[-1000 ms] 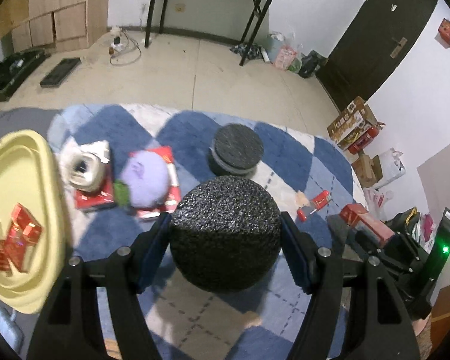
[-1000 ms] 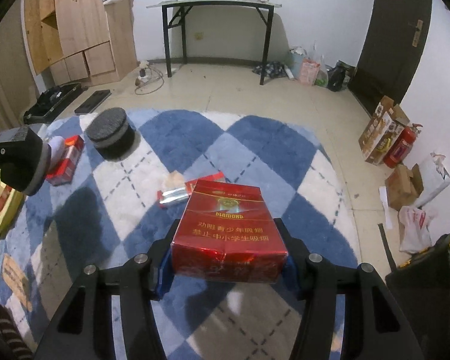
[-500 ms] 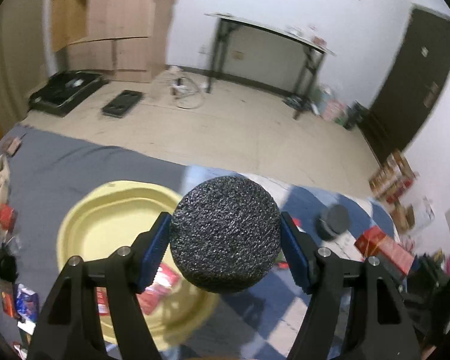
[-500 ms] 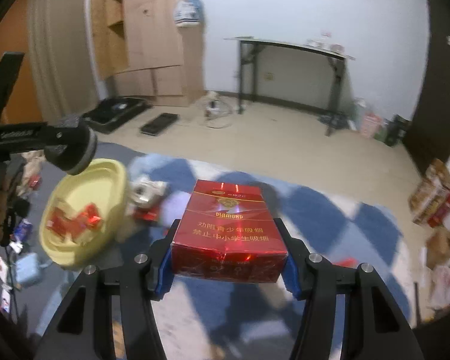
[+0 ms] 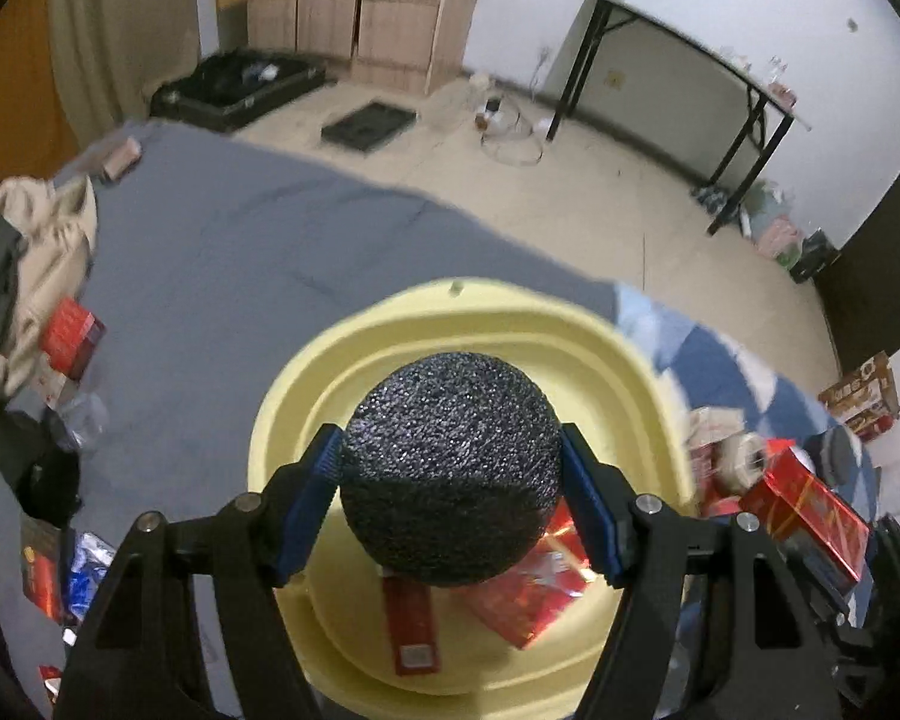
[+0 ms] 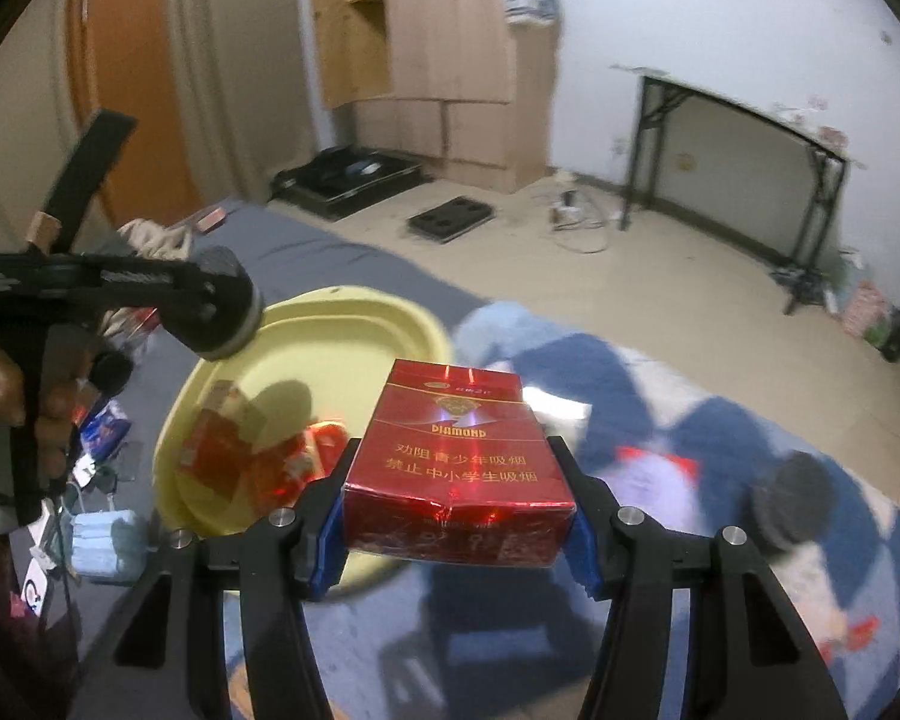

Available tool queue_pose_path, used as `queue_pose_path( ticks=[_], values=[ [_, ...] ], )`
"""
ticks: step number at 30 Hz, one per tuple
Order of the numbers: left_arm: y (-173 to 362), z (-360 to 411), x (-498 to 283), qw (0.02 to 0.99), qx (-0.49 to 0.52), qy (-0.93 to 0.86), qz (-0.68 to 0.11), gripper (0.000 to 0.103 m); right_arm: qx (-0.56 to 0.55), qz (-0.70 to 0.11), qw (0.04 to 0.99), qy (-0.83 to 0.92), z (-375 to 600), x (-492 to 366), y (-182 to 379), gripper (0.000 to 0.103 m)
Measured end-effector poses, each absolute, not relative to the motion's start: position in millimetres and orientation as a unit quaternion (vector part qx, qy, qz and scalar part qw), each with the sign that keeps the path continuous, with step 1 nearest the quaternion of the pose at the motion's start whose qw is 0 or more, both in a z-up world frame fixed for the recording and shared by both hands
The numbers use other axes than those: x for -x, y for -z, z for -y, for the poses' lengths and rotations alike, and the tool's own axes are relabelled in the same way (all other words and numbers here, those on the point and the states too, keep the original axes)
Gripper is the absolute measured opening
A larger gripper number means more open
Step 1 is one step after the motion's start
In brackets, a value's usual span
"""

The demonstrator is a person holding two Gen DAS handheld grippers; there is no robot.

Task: Organize rigid objects
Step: 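Carry the pack and puck over the yellow tray and release both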

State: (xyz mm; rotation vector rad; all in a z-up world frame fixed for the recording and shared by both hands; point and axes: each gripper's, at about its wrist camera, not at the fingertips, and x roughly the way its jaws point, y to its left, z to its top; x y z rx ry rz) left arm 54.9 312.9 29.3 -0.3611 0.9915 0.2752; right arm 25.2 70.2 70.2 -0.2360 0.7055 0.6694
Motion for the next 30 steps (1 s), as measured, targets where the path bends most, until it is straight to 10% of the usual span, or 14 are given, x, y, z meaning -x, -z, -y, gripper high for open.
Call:
queue_pose_path(
  ticks=[24,27,30],
  values=[
    [26,-365,-83,0.820,0.259,-0.143,-0.490,0.084,0.198,-0.374,0.820,-0.386,-203,-75,13,0.058],
    [10,-365,-77,0.829,0.266,-0.146,-0.470,0.101,0.187,-0.366,0.825,-0.387,-200,-70,11,0.092],
    [-13,-358,-72,0.841,0.265,-0.147,-0.449,0.103,0.155,-0.355,0.837,-0.387,-184,-64,1,0.100]
  ],
)
